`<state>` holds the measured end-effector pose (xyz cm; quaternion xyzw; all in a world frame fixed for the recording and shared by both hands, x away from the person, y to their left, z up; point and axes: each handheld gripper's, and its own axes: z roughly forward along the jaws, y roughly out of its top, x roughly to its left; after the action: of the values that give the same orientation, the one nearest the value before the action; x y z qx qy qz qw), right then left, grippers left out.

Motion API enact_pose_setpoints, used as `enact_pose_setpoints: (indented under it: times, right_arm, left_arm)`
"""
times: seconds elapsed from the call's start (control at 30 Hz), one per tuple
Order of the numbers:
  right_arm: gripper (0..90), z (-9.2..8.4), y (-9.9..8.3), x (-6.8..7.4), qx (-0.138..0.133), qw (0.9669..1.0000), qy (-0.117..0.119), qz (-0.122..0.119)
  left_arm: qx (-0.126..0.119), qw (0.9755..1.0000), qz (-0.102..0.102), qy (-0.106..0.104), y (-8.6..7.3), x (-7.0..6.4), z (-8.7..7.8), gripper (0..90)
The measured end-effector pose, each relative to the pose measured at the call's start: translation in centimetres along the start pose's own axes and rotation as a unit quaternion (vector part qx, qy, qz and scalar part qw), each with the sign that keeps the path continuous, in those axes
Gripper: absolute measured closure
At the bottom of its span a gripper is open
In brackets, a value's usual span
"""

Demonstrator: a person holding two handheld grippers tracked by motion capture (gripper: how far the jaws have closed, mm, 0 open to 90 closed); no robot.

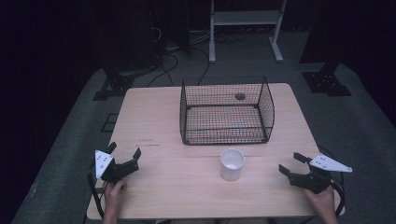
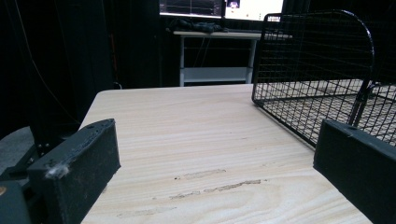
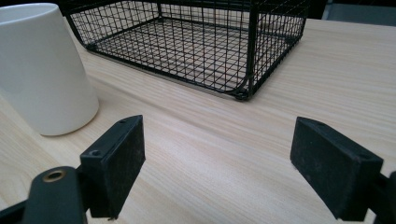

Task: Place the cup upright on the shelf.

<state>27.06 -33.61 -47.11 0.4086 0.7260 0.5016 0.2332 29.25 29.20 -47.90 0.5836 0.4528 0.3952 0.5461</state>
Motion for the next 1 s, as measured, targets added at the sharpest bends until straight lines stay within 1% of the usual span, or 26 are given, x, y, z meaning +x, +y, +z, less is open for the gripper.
enact_pose_setpoints:
  times: [0.2,0.27,0.37,0.4,0.53,0.6,0.87,1.0]
  right_arm:
    - [15.7,0.0,0.2,0.2,0.002,1.0000,0.005,0.000]
    - [15.8,0.0,0.3,0.4,0.002,1.0000,0.005,-0.004]
    - [15.4,0.1,0.5,0.6,0.000,0.9999,0.016,0.000]
    - [14.4,0.1,0.6,0.6,0.000,0.9999,0.017,0.001]
    - [13.6,0.1,1.1,0.9,-0.002,0.9998,0.018,-0.006]
    - [13.4,0.1,1.3,1.0,-0.003,0.9997,0.022,-0.004]
    - [10.3,-0.2,2.1,1.9,0.008,0.9993,0.031,-0.021]
    - [8.5,-0.3,2.6,2.3,0.017,0.9986,0.034,-0.036]
  left_arm:
    - [0.000,1.0000,0.002,0.000,0.0,-0.1,0.0,0.0]
    - [0.000,1.0000,0.002,0.000,0.0,-0.1,0.0,0.0]
    - [0.001,1.0000,0.000,0.001,0.0,0.0,0.0,0.0]
    - [0.000,1.0000,0.000,0.000,0.0,0.0,-0.1,0.0]
    - [0.000,1.0000,0.002,-0.001,0.0,-0.1,0.0,0.0]
    - [0.000,1.0000,0.002,0.000,0.0,-0.1,-0.1,0.0]
    - [-0.001,1.0000,0.002,-0.001,0.0,-0.1,-0.1,0.0]
    - [0.000,1.0000,0.002,-0.001,0.0,-0.1,0.0,0.0]
